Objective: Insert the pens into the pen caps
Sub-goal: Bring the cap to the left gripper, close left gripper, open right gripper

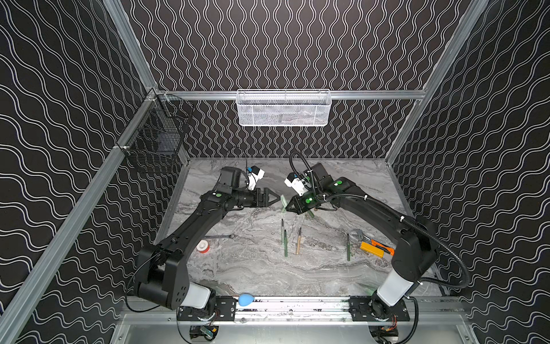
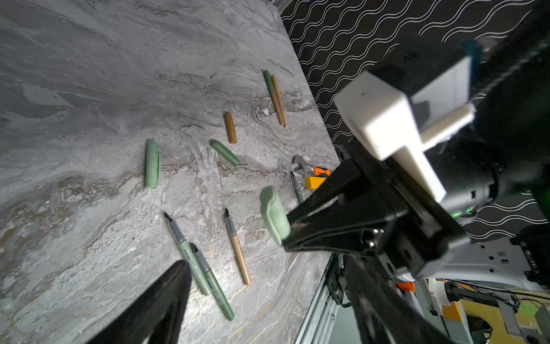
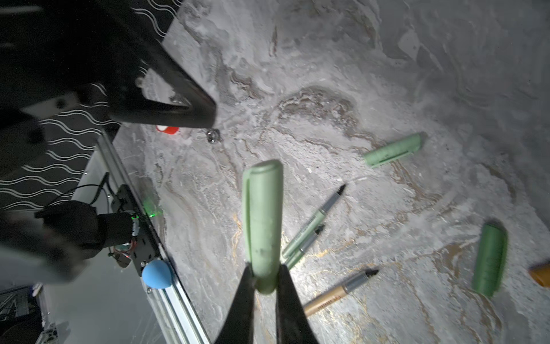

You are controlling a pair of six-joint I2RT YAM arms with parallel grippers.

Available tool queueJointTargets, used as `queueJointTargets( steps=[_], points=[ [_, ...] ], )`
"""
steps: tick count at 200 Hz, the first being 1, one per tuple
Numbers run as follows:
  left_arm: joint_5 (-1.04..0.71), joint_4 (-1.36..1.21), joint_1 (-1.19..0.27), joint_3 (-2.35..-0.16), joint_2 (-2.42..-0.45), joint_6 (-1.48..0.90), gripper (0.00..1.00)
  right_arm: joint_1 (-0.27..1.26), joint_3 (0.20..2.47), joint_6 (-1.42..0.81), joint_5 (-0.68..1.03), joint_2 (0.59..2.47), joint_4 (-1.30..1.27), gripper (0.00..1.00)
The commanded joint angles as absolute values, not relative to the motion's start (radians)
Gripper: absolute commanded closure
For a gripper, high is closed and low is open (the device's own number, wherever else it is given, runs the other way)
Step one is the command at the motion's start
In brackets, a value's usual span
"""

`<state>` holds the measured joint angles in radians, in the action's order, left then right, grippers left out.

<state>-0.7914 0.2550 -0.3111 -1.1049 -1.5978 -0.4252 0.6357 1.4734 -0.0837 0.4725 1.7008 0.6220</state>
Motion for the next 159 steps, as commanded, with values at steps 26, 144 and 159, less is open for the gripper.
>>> queueJointTargets(
  steps=[26,144,159],
  points=[
    [-0.885,0.098,-0.33,-1.115,-1.623,-0.493,0.33,0.642,1.459,-0.148,0.54,1.656,0.522,0.87],
    [-0.914,-0.076,-0.36,-1.088,-1.657,-0.609,0.89,0.65,1.429,-0.164,0.529,1.619,0.501,0.86],
    [-0.915,-0.075,-0.359,-1.087,-1.654,-0.608,0.93,0.651,1.429,-0.166,0.528,1.621,0.499,0.85]
  ],
)
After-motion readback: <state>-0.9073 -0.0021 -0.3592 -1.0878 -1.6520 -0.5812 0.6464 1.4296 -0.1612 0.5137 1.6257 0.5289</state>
